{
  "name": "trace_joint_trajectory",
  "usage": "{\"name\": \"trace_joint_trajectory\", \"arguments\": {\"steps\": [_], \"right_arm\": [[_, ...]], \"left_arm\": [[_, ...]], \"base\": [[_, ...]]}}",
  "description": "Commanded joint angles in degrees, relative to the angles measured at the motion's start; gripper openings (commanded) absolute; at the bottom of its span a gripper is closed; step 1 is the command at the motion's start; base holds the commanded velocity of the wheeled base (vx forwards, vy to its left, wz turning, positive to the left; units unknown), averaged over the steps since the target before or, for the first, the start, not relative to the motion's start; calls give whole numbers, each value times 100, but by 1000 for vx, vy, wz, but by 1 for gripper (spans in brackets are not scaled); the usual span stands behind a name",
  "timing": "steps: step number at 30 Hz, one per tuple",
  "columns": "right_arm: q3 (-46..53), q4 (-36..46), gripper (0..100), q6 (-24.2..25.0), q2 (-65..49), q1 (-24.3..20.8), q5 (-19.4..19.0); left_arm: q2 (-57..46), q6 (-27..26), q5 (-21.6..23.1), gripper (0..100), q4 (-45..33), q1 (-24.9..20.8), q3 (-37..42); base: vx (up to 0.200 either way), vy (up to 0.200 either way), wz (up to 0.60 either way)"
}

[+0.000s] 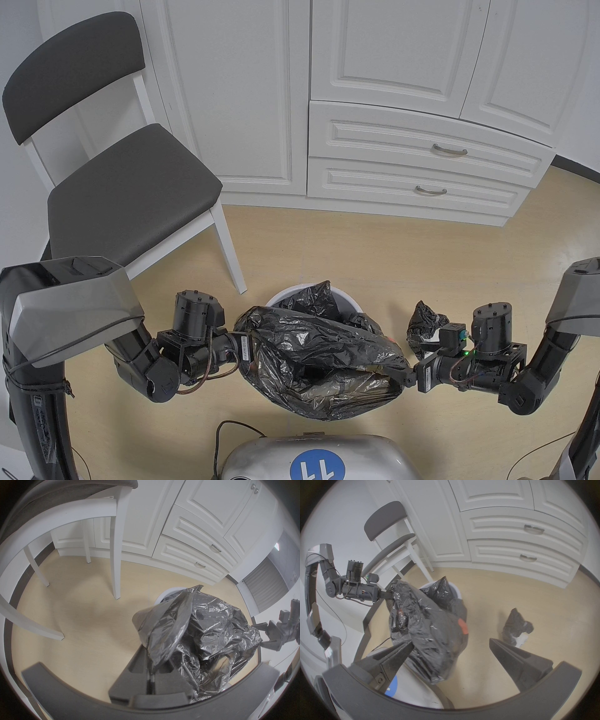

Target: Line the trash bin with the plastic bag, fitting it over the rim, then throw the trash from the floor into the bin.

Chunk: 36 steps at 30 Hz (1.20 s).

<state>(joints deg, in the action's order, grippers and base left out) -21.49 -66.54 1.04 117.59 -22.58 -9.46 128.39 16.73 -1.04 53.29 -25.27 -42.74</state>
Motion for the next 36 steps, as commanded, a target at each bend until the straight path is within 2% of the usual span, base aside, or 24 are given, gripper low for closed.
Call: {"name": "trace_joint_trajectory", "arguments": {"steps": [1, 3, 5, 8, 10, 12, 14, 15, 17, 19, 21, 22, 24, 27, 28, 29, 34, 36], "right_arm": [[154, -1511, 100, 353, 1688, 60, -794], [312, -2346, 100, 389, 1882, 227, -785], [497, -2346, 100, 371, 1838, 298, -785], [585, -2346, 100, 389, 880, 263, -768], [427, -2074, 100, 389, 528, 104, -750], [-206, -1019, 100, 353, -96, -142, -645], [-655, -167, 100, 336, -395, -186, -539], [-1279, 950, 100, 318, -694, -247, -302], [-2219, 2496, 100, 309, -975, -335, 129], [-2992, 3604, 100, 318, -1036, -370, 401], [-3590, 4281, 100, 301, -975, -564, 542], [-3590, 4281, 100, 301, -975, -564, 542], [-3959, 4518, 100, 169, -729, -924, 656], [-4249, 4509, 100, -508, -333, -1311, 1043], [-4249, 4509, 100, -508, -333, -1311, 1043], [-4399, 4483, 100, -780, -157, -1434, 1192], [-4636, 4492, 100, -1114, 238, -1618, 1166], [-4645, 4492, 100, -1475, 414, -1636, 1139]], "left_arm": [[125, 6, 16, 0, -196, 31, -85], [142, 6, 16, 0, -196, 57, -129], [142, 15, 16, 0, -196, 57, -138], [90, 15, 16, 0, -178, 75, -147], [81, 15, 16, 0, -187, 84, -156], [90, 15, 16, 0, -196, 84, -138], [98, 15, 16, 0, -204, 75, -138], [107, 15, 16, 0, -204, 57, -138], [116, 15, 16, 0, -204, 57, -129], [107, 6, 25, 0, -204, 57, -121], [98, 6, 25, 0, -204, 49, -121], [98, 6, 25, 0, -204, 49, -121], [98, 6, 25, 0, -204, 49, -112], [142, 6, 25, 0, -204, 40, -103], [142, 6, 25, 0, -204, 40, -103], [160, 6, 25, 0, -231, 40, -94], [213, -3, 25, 0, -468, 49, -138], [257, -3, 25, 0, -530, 49, -156]], "base": [[0, 0, 0], [0, 0, 0], [0, 0, 0], [0, 0, 0], [0, 0, 0], [0, 0, 0], [0, 0, 0], [0, 0, 0], [0, 0, 0], [0, 0, 0], [0, 0, 0], [0, 0, 0], [0, 0, 0], [0, 0, 0], [0, 0, 0], [0, 0, 0], [0, 0, 0], [0, 0, 0]]}}
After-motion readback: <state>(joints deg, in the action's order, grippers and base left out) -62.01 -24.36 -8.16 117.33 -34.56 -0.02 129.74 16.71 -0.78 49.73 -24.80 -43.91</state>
